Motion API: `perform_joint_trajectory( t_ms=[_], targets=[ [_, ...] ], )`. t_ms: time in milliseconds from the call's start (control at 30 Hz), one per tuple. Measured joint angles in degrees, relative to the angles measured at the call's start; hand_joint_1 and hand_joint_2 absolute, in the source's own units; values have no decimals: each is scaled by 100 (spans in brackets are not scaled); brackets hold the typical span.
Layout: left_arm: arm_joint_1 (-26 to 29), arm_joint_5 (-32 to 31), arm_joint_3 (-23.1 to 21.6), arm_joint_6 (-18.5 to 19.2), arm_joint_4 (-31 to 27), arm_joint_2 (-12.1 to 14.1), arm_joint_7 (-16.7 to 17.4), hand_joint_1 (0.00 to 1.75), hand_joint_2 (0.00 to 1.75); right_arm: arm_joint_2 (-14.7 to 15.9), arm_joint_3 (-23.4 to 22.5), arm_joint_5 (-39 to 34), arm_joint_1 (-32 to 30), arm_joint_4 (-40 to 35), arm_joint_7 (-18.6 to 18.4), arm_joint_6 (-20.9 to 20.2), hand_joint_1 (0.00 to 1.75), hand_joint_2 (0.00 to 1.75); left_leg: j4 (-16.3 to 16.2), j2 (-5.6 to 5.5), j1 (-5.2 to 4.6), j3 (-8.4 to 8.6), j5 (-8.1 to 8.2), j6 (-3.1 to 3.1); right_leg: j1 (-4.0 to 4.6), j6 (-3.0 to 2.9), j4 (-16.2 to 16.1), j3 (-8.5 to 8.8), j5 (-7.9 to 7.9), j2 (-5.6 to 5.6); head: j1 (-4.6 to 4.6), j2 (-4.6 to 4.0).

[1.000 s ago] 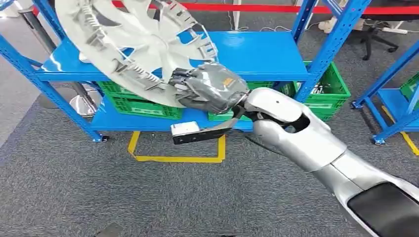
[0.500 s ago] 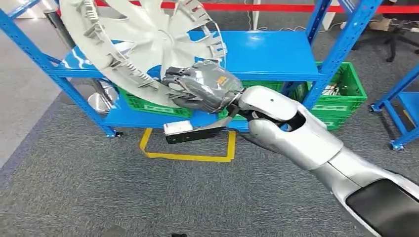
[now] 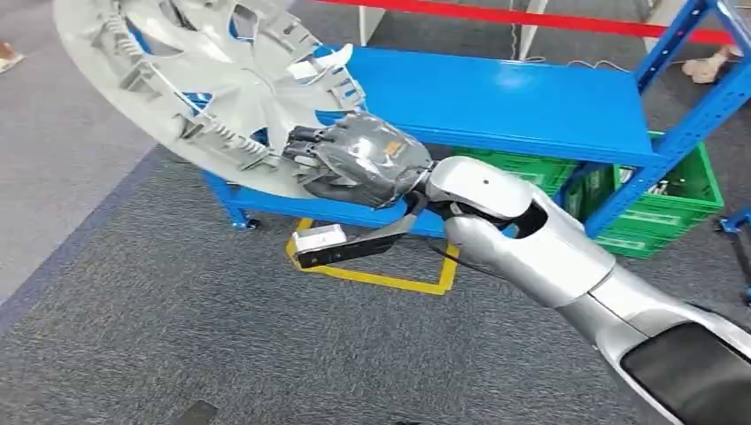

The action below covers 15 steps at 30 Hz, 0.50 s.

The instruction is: Take the parts from the cabinet and place them on the table.

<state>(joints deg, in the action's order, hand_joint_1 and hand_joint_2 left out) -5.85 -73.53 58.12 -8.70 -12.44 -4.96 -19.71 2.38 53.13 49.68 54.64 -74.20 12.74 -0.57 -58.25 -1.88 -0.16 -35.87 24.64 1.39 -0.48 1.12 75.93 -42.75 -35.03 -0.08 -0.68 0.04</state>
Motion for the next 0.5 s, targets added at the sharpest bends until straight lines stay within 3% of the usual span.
perform_joint_trajectory(
  t_ms=[33,67,100,133,200,267,300,333,367,433,467,500],
  targets=[
    [7,0,2,0,0,0,0,0,175,2,7,0,1,0,-2,0,175,175,-11,-67,3,0,0,-1,-3,-6,-283,112,212,2,4,0],
    [13,0,2,0,0,-2,-2,0,175,2,7,0,5,0,-4,0,175,175,-25,-145,8,0,3,-5,-9,-21,-785,348,503,33,2,0],
    [13,0,2,0,0,-4,-4,0,175,4,4,0,15,0,-4,0,175,175,-44,-207,13,-2,11,-16,-22,-30,-1264,572,729,158,4,0],
    [9,2,4,0,0,-7,-18,0,175,26,4,-4,28,0,-7,-2,175,175,-73,-261,-1,-41,20,-44,-47,-45,-1510,703,707,416,-7,0],
    [-7,7,9,-7,0,-4,-28,0,175,35,2,-22,52,-15,-11,-15,175,175,-110,-355,32,-125,-19,-121,-38,-43,-1600,761,707,353,-4,0],
    [16,7,11,-7,0,-2,-28,0,175,37,0,-64,83,-13,-13,-31,175,175,-87,-467,54,-143,-54,-183,-20,-85,-1611,763,729,265,-7,0],
    [14,7,13,-13,0,24,-28,0,175,37,0,-72,96,-13,-13,-37,175,175,-119,-376,45,-164,-5,-203,-63,-125,-1664,796,755,184,-2,0],
    [-2,7,13,-11,0,-9,-28,0,175,37,-13,-79,105,-13,-24,-37,175,175,-264,-125,16,-211,105,-249,-61,-139,-1677,814,757,125,-74,0],
    [-24,7,13,-11,0,-11,-28,0,175,42,-20,-83,131,-11,-20,-39,175,175,-581,8,32,-355,290,-282,-52,-172,-1677,814,752,57,-79,0],
    [-58,4,11,-11,0,-18,-17,0,175,57,-20,-83,156,-11,-17,-39,175,175,-1433,106,74,-726,652,-328,-40,-186,-1676,815,742,-78,-76,0],
    [-60,4,11,-11,0,-24,0,0,175,63,-20,-83,156,-9,-17,-39,175,175,-1749,122,92,-859,733,-349,-38,-187,-1675,816,740,-150,-81,0],
    [-54,4,13,-11,0,-24,18,0,175,68,-20,-83,157,-7,-17,-39,175,175,-1749,128,107,-852,668,-358,-38,-184,-1675,821,736,-210,-79,-2]
  ],
)
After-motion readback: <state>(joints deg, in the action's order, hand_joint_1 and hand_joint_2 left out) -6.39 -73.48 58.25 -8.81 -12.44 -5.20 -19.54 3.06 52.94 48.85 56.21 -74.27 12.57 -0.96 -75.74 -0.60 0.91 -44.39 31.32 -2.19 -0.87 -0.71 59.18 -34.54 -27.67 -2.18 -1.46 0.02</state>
